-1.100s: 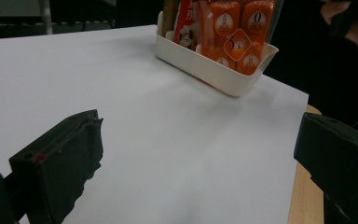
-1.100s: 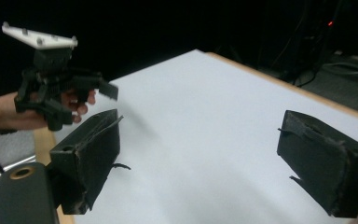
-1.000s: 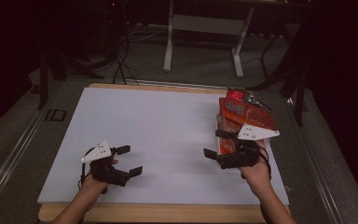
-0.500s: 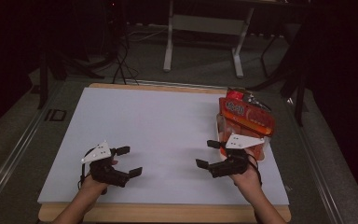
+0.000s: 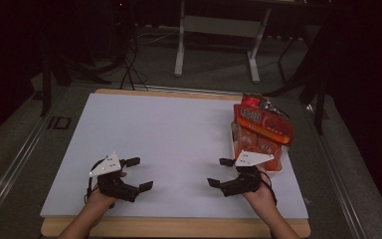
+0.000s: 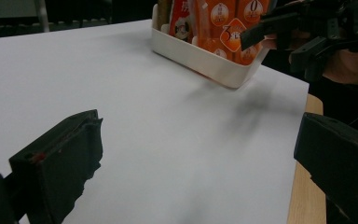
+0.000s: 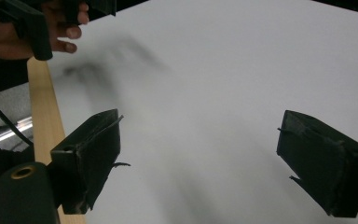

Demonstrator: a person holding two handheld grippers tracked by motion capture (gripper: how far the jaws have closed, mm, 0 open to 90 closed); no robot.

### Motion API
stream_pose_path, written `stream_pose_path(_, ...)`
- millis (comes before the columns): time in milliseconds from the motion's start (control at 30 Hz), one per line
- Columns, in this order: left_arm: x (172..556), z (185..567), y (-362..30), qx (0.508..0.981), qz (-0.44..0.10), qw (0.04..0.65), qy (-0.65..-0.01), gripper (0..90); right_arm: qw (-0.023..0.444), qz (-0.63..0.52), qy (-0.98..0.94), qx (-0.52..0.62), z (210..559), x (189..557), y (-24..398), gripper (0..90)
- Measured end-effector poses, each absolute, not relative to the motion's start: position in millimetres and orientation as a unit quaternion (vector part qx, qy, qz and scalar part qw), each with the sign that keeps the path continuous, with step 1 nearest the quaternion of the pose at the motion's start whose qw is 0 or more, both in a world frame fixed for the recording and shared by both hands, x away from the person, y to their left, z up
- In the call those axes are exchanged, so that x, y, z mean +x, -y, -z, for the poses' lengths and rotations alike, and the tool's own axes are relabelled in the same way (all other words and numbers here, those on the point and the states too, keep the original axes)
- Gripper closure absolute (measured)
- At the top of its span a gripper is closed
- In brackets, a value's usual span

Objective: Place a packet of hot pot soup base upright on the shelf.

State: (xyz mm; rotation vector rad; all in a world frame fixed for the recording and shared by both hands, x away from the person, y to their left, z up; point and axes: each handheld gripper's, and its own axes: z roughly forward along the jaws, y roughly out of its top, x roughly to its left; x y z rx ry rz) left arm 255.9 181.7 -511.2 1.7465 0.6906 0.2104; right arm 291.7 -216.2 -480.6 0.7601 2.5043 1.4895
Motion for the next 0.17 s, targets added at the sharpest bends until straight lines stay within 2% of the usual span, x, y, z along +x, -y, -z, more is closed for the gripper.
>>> stream_pose_path(167,256.6,512.9,-182.9,0.746,-0.087,0.588,-0.299,1.0,0.067,-0.486,-0.835,0.249,484.0,291.9,215.0,13.1)
